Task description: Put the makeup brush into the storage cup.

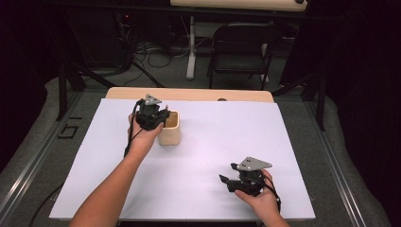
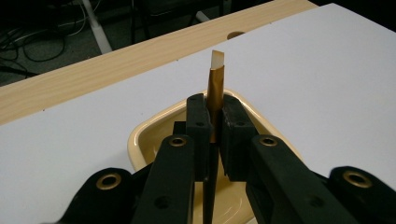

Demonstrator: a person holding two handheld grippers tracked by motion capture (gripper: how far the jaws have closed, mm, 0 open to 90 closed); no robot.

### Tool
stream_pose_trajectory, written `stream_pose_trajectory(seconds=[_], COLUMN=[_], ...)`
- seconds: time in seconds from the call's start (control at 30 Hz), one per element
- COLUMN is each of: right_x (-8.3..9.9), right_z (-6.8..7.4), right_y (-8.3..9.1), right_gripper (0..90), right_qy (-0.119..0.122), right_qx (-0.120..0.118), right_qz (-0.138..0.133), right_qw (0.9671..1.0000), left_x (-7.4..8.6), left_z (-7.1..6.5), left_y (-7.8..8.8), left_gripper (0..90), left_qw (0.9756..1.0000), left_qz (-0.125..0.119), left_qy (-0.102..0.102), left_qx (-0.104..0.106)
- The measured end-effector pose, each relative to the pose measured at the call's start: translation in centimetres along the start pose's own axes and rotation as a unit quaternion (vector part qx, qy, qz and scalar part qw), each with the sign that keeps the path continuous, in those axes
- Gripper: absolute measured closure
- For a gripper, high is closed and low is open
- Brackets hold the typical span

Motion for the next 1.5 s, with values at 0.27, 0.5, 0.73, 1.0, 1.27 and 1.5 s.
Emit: stream_pose_trajectory(seconds=[0.27,0.5,0.73,1.0,1.27,1.5], right_x=[0.01,0.01,0.0,-0.01,-0.02,-0.04], right_z=[0.03,0.01,0.01,0.05,0.03,0.06], right_y=[-0.03,-0.01,0.01,-0.01,0.01,0.03], right_gripper=[36.8,36.7,36.8,36.8,36.8,36.8], right_qy=[0.001,0.0,-0.001,0.0,-0.001,0.0], right_qx=[-0.001,-0.001,-0.002,-0.002,-0.003,-0.002], right_qz=[0.0,0.0,-0.001,0.0,-0.001,0.0], right_qw=[1.0,1.0,1.0,1.0,1.0,1.0], left_x=[0.26,0.36,0.39,0.5,0.68,0.98], left_z=[0.0,-0.1,-0.12,-0.05,0.23,0.52], left_y=[-0.31,-0.52,-0.55,-0.57,-0.24,0.38], left_gripper=[83.5,83.5,83.5,83.3,59.6,41.1], left_qw=[1.0,0.9999,0.9999,0.9999,1.0,0.9999], left_qz=[0.007,0.011,0.013,0.014,0.003,0.003], left_qy=[-0.001,-0.002,-0.003,-0.001,0.006,0.014], left_qx=[0.0,-0.002,-0.004,-0.005,-0.002,0.004])
Point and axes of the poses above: each handheld gripper's, and its own axes: y roughly backward along the jaws, x roughly out of its underside, z roughly to its left, the point moved 2 cm from there along -y, roughly forward along the jaws, and after that the axes turned 6 degrees about x, right-handed, at the moved point
